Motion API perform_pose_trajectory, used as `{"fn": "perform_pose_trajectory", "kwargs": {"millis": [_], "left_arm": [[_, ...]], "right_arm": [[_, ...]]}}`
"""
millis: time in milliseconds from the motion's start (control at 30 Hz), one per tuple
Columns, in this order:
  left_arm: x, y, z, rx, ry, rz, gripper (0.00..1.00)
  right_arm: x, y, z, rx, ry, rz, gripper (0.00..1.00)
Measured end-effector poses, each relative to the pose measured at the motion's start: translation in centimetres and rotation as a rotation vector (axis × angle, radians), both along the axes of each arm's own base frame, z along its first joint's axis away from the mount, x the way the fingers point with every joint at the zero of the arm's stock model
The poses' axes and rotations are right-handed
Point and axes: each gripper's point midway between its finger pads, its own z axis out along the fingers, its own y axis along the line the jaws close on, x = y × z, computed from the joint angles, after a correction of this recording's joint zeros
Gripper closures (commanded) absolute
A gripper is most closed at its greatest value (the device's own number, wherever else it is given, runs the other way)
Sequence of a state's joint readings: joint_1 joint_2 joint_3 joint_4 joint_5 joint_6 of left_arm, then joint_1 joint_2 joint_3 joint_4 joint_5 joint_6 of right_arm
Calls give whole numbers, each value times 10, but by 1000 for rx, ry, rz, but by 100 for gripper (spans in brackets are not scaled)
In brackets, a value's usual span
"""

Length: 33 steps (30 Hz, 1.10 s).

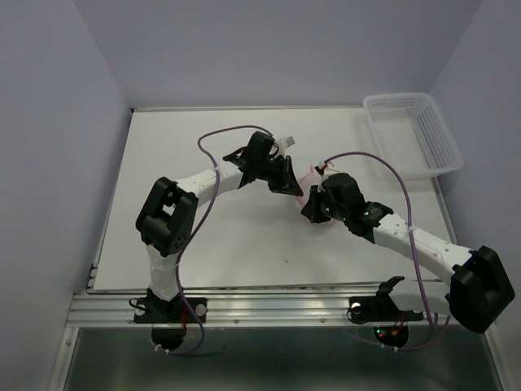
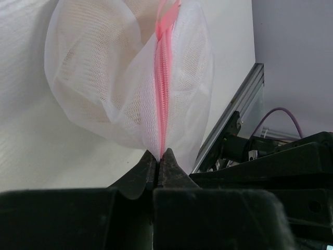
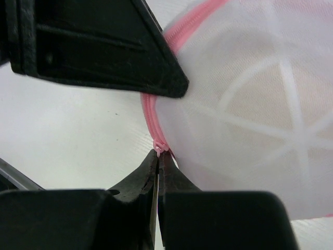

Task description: Unzip the laundry bag and remove the bra

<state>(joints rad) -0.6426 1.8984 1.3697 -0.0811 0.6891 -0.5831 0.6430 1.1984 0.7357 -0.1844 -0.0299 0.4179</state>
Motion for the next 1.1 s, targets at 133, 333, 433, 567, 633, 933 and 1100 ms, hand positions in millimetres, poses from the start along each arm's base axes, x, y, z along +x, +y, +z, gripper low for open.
{"fn": "perform_pose_trajectory", "kwargs": {"millis": [133, 333, 433, 567, 633, 933, 1100], "left_arm": [[19, 17, 1, -3, 2, 43, 100], [54, 63, -3, 20, -9, 124, 100], [59, 77, -6, 36, -17, 127, 100], [58, 75, 0, 33, -45, 96, 100], [59, 72, 6, 21, -65, 78, 100], [67, 68, 23, 7, -144, 46, 100], [75, 72, 27, 13, -142, 57, 77]], "right_arm": [[2, -4, -3, -17, -5, -18, 99], [4, -17, -12, -70, 0, -39, 99], [16, -34, -15, -95, -8, -79, 99], [41, -66, -17, -124, -32, -165, 99], [56, -84, -14, -126, -56, -215, 99], [76, -86, -9, -122, -107, -155, 99], [62, -74, 0, -64, -118, -89, 99]]}}
